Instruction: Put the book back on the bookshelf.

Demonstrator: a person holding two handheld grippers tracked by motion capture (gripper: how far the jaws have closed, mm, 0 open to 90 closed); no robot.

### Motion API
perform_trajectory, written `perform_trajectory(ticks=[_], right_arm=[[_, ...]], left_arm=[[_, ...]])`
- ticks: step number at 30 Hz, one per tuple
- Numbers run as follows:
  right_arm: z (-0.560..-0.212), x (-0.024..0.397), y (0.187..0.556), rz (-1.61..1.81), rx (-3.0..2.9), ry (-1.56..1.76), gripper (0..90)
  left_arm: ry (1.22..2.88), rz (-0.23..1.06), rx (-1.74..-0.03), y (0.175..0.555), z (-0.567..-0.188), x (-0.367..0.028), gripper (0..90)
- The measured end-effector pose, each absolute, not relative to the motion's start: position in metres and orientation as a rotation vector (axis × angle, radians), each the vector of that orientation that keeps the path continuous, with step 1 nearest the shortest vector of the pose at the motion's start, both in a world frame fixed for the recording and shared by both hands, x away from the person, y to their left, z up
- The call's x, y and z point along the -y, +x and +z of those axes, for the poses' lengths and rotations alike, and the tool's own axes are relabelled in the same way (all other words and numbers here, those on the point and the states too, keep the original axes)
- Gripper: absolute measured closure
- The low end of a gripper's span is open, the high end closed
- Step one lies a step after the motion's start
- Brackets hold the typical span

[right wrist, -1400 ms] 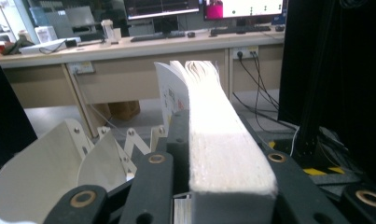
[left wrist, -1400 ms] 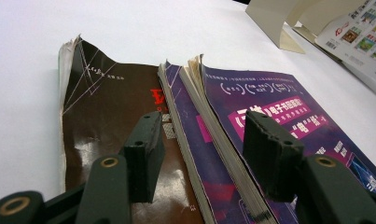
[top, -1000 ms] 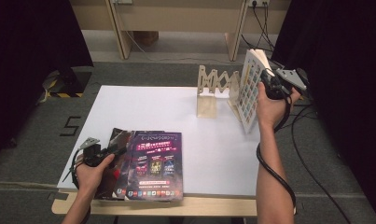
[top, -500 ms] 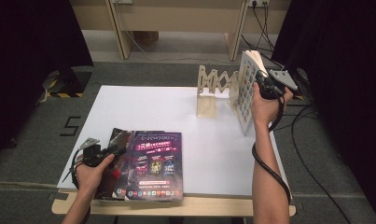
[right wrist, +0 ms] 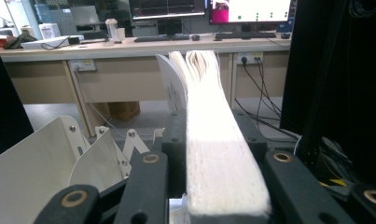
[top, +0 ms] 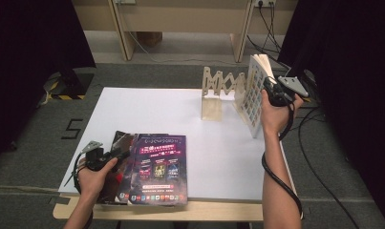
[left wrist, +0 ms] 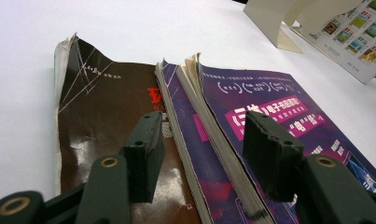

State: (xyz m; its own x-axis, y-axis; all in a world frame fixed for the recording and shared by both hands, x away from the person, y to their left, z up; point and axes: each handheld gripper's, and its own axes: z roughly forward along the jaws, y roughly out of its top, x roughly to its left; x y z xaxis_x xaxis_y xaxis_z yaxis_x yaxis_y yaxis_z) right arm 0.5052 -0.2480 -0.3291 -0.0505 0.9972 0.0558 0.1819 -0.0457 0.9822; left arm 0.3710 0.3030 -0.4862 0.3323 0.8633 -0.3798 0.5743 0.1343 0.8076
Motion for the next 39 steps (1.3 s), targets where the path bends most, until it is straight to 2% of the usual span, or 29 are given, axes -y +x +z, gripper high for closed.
perform_trajectory(ticks=[7, 12, 22, 39], right_arm=[[-0.327, 0.253, 0.502, 1.194, -1.373, 1.383, 63.4], [-0.328, 0.257, 0.5, 1.199, -1.377, 1.399, 62.1], [-0.328, 0.261, 0.507, 1.162, -1.411, 1.43, 63.3], [-0.336, 0.264, 0.504, 1.147, -1.404, 1.448, 70.5]], left_arm=[[1.551, 0.35, -1.348, 0.371, -0.485, -0.304, 47.2], [1.554, 0.346, -1.347, 0.371, -0.486, -0.303, 47.2], [1.553, 0.348, -1.348, 0.371, -0.486, -0.304, 47.2], [1.556, 0.345, -1.345, 0.371, -0.486, -0.303, 47.1]])
